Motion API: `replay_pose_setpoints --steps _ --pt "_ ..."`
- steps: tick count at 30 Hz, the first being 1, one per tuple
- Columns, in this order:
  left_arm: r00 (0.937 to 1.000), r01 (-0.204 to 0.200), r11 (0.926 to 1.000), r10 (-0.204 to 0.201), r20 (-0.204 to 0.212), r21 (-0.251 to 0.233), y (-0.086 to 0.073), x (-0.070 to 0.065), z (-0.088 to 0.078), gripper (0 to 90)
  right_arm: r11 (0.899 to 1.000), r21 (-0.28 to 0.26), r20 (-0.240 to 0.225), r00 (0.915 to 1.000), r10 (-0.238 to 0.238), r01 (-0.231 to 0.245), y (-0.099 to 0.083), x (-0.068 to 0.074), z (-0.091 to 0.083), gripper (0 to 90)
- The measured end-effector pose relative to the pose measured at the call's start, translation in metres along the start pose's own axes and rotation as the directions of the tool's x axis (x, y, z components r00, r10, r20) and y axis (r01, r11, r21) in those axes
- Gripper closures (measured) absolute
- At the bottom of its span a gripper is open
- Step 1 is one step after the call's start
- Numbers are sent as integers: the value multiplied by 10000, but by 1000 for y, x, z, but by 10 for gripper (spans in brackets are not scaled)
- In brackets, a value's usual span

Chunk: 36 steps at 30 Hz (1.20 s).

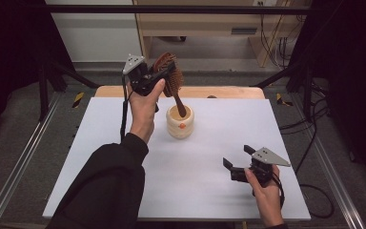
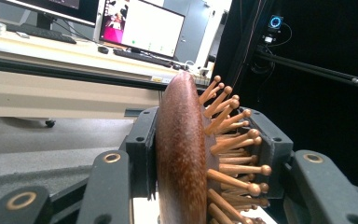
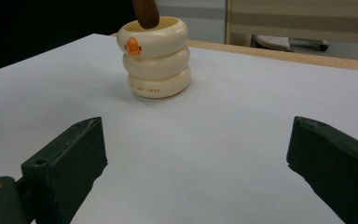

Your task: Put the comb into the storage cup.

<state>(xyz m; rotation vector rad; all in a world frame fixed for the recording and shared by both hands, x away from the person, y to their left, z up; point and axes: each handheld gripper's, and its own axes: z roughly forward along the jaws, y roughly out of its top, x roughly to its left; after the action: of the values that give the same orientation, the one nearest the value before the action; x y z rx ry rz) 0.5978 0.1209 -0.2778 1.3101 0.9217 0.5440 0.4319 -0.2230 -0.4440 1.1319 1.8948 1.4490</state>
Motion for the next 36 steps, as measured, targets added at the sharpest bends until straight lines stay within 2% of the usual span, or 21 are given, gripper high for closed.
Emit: replay_pose_setpoints --steps 5,15,19,36 --pt "9999 -146 9998 147 -63 161 -7 1 6 510 10000 2 -23 10000 2 -2 0 0 0 49" --pt "9998 -95 9994 100 -152 340 -22 5 13 510 10000 23 -33 10000 2 -2 0 0 0 49" --pt "9990 -379 9983 389 -229 452 -27 4 16 510 10000 23 -64 10000 6 -5 0 1 1 49" --pt "9998 -70 9974 85 -198 714 -44 10 20 509 10000 46 -96 9999 -30 31 0 1 2 45"
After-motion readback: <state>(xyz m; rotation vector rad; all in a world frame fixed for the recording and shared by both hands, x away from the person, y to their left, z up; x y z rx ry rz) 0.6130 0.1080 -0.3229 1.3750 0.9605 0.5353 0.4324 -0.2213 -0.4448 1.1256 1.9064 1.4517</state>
